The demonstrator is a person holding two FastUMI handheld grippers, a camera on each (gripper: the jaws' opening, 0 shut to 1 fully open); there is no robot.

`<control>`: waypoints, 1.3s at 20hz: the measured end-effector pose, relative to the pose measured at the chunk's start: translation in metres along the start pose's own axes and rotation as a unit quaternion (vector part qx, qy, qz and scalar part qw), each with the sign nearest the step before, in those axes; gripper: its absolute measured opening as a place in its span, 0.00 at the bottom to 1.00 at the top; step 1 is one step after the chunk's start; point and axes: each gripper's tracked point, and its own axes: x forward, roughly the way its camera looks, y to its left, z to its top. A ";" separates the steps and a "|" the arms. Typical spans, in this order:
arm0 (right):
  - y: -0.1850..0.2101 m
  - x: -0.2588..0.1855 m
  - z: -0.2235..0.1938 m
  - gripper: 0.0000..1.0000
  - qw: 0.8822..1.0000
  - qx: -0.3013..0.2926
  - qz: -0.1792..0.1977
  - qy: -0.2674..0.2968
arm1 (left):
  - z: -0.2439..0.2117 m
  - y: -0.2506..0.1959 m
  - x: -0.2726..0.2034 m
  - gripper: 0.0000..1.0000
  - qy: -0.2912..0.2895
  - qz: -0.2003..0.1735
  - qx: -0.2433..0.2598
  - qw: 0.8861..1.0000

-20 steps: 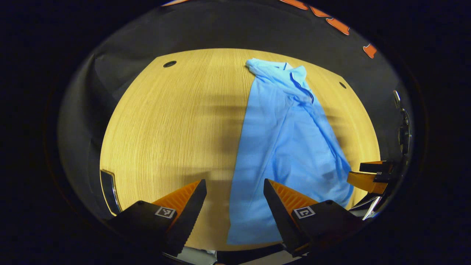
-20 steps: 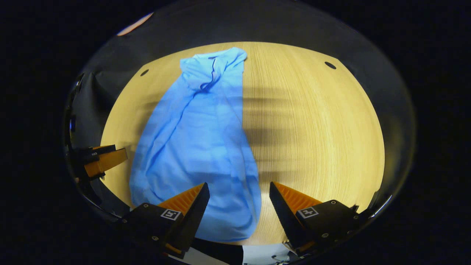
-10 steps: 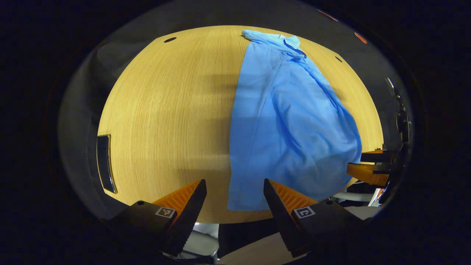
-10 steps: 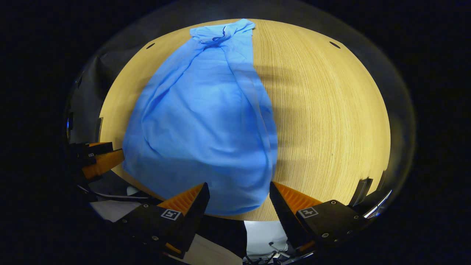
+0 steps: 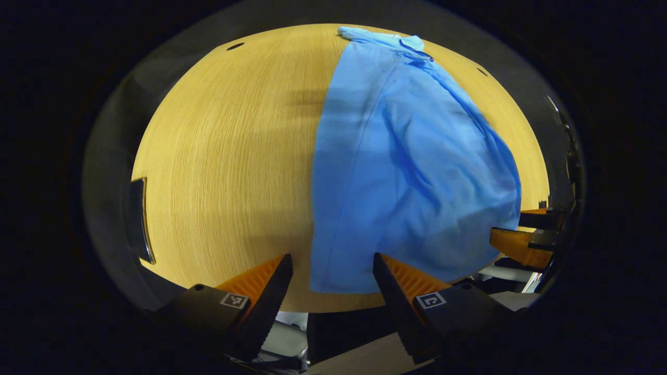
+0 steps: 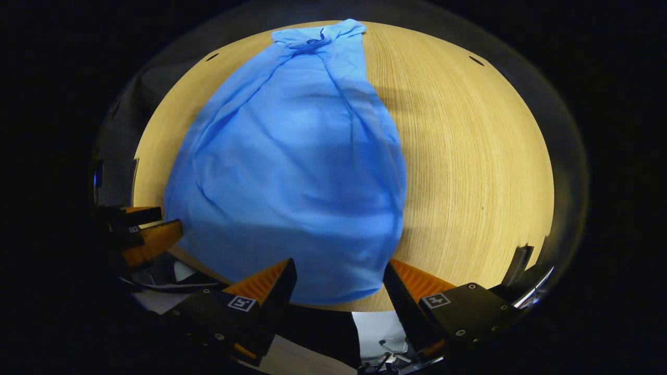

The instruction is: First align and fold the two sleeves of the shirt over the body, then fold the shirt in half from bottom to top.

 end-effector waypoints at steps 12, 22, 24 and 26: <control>-0.003 0.006 -0.002 0.98 0.999 -0.026 -0.029 0.005 | -0.003 -0.008 0.005 0.64 -0.008 0.014 0.020 1.000; -0.001 0.005 0.002 0.01 1.000 -0.007 -0.015 -0.012 | 0.009 -0.026 0.006 0.04 -0.029 -0.045 0.022 0.998; -0.001 0.000 0.010 0.01 1.000 0.002 -0.009 -0.022 | 0.014 -0.021 0.004 0.04 -0.036 -0.037 0.016 0.999; 0.002 -0.010 0.022 0.01 0.999 0.010 -0.001 -0.037 | 0.023 -0.017 -0.002 0.04 -0.046 -0.029 0.015 0.998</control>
